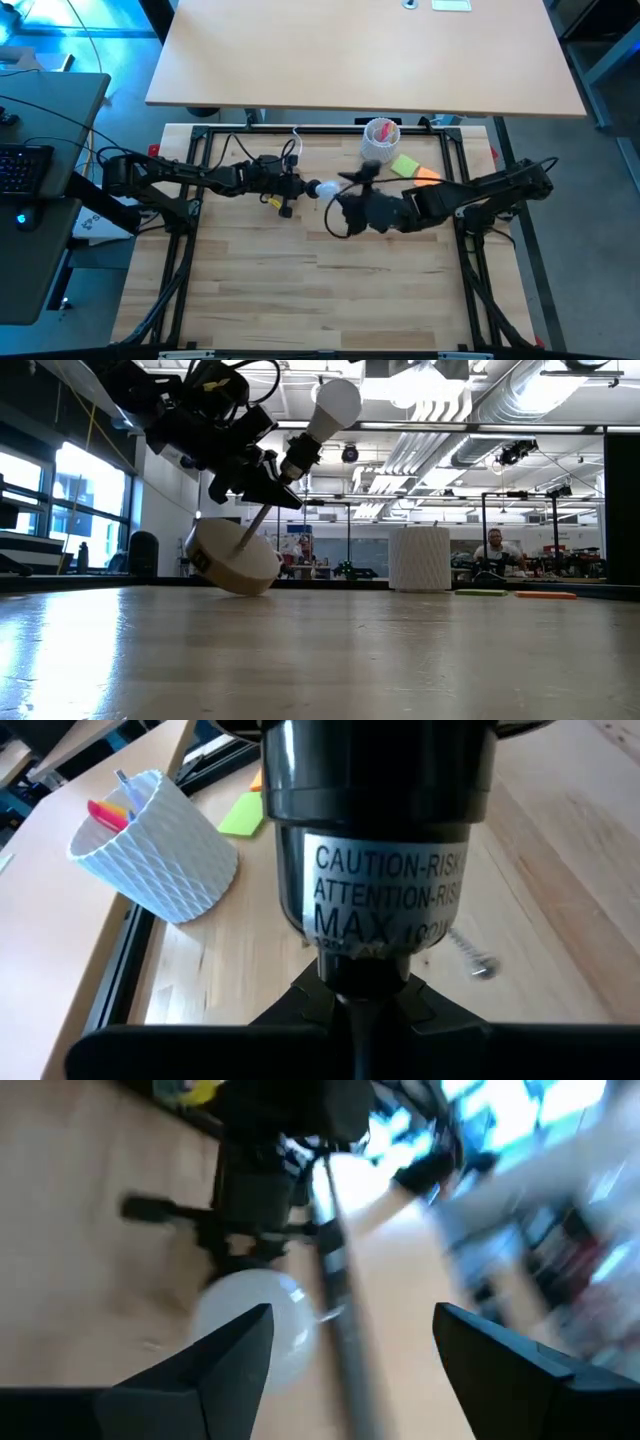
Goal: Screw lightbulb
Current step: Remove the lightbulb from the lamp
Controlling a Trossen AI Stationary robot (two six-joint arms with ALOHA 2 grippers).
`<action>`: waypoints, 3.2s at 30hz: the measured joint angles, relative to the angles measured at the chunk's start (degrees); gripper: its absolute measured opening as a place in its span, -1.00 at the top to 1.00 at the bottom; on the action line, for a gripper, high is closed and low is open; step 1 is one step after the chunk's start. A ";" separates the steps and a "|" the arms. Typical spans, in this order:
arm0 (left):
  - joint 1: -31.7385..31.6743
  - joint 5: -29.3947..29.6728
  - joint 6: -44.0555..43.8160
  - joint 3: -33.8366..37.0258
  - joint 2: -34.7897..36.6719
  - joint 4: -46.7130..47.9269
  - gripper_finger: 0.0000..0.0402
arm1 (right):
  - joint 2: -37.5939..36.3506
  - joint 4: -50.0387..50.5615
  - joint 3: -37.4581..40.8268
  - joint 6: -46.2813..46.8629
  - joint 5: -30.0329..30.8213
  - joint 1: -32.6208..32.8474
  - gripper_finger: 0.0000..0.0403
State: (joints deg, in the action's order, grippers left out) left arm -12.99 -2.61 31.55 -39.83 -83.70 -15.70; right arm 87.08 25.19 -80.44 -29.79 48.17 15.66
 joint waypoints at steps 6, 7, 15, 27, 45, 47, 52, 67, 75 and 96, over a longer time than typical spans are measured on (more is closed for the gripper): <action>-0.02 0.41 -0.20 -0.02 0.00 -0.20 0.90 | -0.17 6.47 0.00 34.63 -9.59 -0.73 -0.35; -0.03 0.51 -0.22 -0.02 0.00 -0.37 0.90 | 0.17 7.02 0.00 36.44 -11.26 -1.31 -0.35; -0.08 0.82 -0.56 -0.02 0.00 -0.46 0.90 | 1.12 8.44 0.00 39.81 -16.91 -6.56 -0.36; -0.13 1.16 -1.01 -0.02 0.00 -0.48 0.90 | 1.12 6.22 -0.04 25.73 -25.50 -11.20 -0.36; -0.02 0.26 -0.45 -0.07 0.07 -0.22 0.90 | 0.23 2.76 -0.04 -34.81 -9.54 -1.85 -0.35; 0.00 0.26 -0.44 -0.07 0.07 -0.24 0.90 | 0.16 2.80 -0.04 -22.40 -7.54 -0.08 -0.35; -0.02 0.39 -0.59 -0.07 0.07 -0.20 0.90 | 0.16 4.07 -0.04 11.09 -6.37 1.36 -0.35; -0.05 0.63 -0.87 -0.07 0.07 -0.35 0.90 | -0.21 5.54 -0.04 33.54 -18.82 -6.89 -0.46; -0.13 1.09 -1.07 -0.07 0.07 -0.33 0.90 | -0.25 5.34 -0.07 32.33 -27.29 -12.03 -0.52; -0.09 0.74 -1.03 -0.04 0.04 -0.28 0.90 | 3.57 0.14 -0.07 27.92 -29.02 -13.00 -0.51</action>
State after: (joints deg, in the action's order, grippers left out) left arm -13.08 -1.87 30.52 -39.88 -83.66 -15.99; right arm 90.65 25.33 -80.51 -1.87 19.15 2.66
